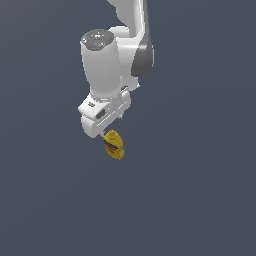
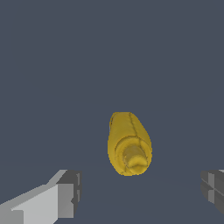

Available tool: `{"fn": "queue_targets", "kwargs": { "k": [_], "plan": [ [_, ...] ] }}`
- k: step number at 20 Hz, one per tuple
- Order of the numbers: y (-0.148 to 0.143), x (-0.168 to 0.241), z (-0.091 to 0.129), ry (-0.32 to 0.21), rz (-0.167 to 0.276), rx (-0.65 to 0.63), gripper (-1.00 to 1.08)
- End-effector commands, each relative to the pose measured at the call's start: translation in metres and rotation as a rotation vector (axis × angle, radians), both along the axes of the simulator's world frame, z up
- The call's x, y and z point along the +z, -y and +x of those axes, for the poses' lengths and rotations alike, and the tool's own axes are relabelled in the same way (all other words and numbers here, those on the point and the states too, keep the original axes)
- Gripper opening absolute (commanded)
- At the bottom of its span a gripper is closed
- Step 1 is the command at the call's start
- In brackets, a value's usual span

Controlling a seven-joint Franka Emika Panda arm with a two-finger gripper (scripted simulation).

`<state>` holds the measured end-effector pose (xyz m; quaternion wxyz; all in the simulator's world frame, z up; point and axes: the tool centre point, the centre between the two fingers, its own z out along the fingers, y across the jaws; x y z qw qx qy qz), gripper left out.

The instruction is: Pick up the object and move it to a goal position.

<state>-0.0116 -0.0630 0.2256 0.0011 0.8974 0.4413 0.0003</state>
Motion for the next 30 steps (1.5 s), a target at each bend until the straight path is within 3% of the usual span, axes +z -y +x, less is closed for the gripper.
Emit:
{"fn": "queue_targets", "kwargs": {
  "k": [1, 10, 25, 26, 30],
  "plan": [
    [0.001, -0.003, 0.001, -0.001, 0.001, 0.021, 1.00],
    [0.002, -0.008, 0.001, -0.002, 0.002, 0.031, 1.00],
    [0.003, -0.055, 0.001, -0.001, 0.002, 0.034, 1.00],
    [0.003, -0.055, 0.001, -0.001, 0.002, 0.034, -1.00],
    [0.003, -0.055, 0.001, -0.001, 0.002, 0.034, -1.00]
  ]
}}
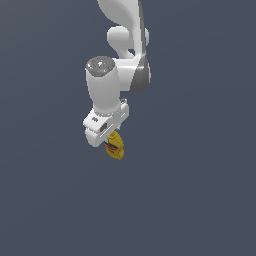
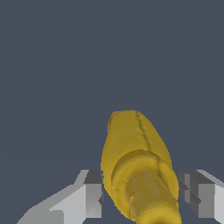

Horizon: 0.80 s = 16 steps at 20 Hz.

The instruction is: Pick up the object and move it to a goal position.

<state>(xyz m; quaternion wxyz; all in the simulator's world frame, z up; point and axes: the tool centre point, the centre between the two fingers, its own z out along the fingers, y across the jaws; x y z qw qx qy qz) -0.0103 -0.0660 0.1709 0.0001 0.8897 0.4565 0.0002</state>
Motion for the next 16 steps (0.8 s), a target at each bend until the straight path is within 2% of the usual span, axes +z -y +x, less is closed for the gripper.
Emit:
{"fn": "queue_targets", "kwargs": {
  "k": [1, 9, 16],
  "plan": [
    [0.000, -0.001, 0.000, 0.000, 0.000, 0.000, -1.00],
    [-0.001, 0.002, -0.001, 0.000, 0.000, 0.000, -1.00],
    [-0.007, 0.025, -0.010, 0.000, 0.000, 0.000, -1.00]
  ]
}}
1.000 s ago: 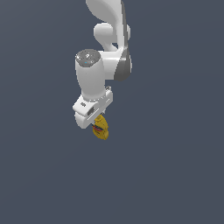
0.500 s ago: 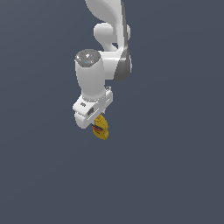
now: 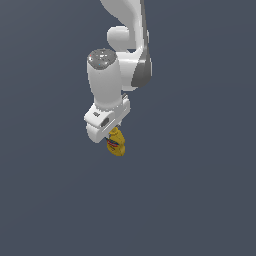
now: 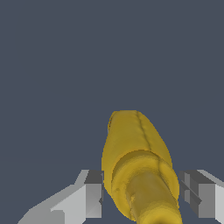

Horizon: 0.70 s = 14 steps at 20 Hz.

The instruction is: Pick up the object and move it to a goal position.

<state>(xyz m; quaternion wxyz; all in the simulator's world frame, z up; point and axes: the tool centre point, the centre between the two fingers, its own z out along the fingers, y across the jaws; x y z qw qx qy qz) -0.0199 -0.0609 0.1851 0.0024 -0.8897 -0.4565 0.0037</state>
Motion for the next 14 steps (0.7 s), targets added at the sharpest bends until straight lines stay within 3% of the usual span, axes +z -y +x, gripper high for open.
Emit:
{"fn": "queue_targets", "kwargs": {
  "k": [1, 14],
  "plan": [
    [-0.003, 0.017, -0.002, 0.010, -0.001, 0.000, -1.00],
    [-0.032, 0.133, -0.046, 0.009, -0.002, 0.000, -1.00]
  ]
}}
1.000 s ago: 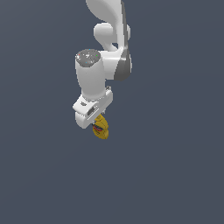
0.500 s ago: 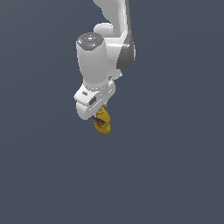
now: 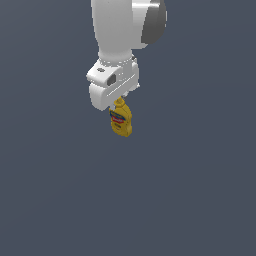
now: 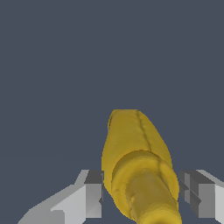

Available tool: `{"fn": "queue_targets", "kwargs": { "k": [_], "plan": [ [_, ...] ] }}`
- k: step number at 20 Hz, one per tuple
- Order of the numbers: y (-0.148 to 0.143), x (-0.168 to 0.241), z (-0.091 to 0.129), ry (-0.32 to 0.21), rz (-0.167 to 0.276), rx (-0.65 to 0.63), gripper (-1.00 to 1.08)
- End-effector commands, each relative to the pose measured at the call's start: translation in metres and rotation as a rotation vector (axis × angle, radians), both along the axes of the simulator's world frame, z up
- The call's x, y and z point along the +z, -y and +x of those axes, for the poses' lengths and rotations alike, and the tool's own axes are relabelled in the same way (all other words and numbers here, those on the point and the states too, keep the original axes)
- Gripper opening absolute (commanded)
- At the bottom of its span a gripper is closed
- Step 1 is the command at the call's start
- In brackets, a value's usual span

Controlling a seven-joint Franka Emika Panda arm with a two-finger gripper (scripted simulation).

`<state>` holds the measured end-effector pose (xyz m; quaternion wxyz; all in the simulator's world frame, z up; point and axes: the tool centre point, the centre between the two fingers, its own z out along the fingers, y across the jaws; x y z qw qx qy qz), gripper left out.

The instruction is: Pick up the object and move it to a goal position.

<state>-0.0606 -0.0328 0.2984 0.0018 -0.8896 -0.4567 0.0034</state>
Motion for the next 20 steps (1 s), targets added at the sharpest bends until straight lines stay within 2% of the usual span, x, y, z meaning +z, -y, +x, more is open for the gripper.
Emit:
{"fn": "queue_targets", "kwargs": {
  "k": [1, 11, 20],
  "plan": [
    [-0.006, 0.030, -0.009, 0.008, -0.001, 0.000, -1.00],
    [-0.026, 0.108, -0.034, 0.008, -0.001, 0.000, -1.00],
    [-0.031, 0.130, -0.040, 0.008, 0.000, 0.000, -1.00]
  ]
}}
